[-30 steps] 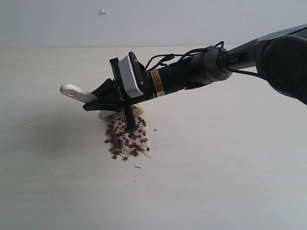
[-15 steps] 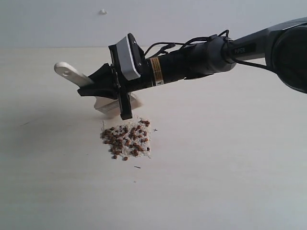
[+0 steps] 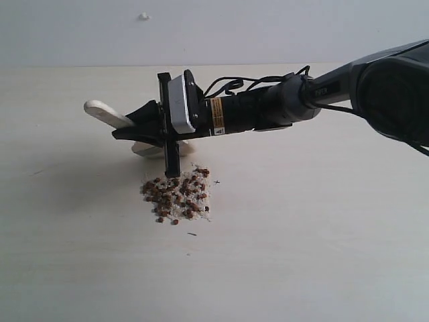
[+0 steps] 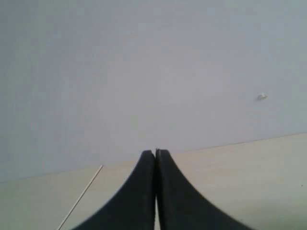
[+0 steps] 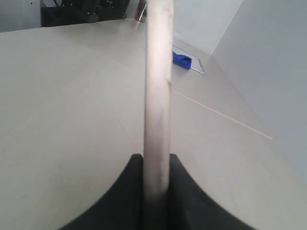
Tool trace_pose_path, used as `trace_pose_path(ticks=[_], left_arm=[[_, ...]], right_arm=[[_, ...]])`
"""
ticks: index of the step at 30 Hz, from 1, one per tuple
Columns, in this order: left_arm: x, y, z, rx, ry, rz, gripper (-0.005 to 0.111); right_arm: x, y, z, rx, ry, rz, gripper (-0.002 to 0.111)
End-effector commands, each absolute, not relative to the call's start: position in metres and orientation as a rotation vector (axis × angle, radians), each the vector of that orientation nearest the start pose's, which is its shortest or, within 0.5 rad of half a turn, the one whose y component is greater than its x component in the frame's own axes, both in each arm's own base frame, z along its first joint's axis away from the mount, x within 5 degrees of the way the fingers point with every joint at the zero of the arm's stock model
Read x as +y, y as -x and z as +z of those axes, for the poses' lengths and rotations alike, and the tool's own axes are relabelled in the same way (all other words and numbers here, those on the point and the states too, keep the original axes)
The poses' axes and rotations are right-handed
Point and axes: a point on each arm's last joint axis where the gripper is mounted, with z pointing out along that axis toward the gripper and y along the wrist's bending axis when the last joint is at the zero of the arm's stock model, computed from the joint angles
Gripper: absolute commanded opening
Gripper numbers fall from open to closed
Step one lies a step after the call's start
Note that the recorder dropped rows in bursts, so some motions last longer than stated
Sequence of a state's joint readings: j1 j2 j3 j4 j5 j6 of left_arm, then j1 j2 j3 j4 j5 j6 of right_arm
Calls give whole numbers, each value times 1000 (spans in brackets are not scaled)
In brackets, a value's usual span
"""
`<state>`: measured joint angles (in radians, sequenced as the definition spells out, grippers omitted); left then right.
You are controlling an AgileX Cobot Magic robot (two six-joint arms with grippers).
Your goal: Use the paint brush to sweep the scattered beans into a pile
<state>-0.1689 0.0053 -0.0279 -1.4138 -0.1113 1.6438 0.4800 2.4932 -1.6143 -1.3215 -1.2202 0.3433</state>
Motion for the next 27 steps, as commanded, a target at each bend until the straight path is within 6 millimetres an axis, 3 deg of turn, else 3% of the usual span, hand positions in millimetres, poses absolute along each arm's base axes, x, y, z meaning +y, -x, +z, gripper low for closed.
trace_pose_path(ticks=[1, 7, 12, 15, 22, 27], left_arm=[[0, -55, 223, 1431, -207, 117, 0], [0, -55, 223, 1431, -207, 117, 0], [0, -55, 223, 1431, -207, 117, 0], [0, -55, 223, 1431, -207, 117, 0], [0, -55, 223, 1431, -207, 117, 0], [0, -55, 223, 1431, -207, 117, 0]], right_arm=[[308, -374, 93, 906, 1487, 963, 0], [324, -354, 90, 895, 1581, 1043, 0], [321, -350, 93, 921, 1661, 1086, 0], [318, -348, 106, 933, 1715, 1100, 0], [319, -354, 157, 892, 1650, 989, 0], [318, -369, 150, 1035, 1654, 792, 0]])
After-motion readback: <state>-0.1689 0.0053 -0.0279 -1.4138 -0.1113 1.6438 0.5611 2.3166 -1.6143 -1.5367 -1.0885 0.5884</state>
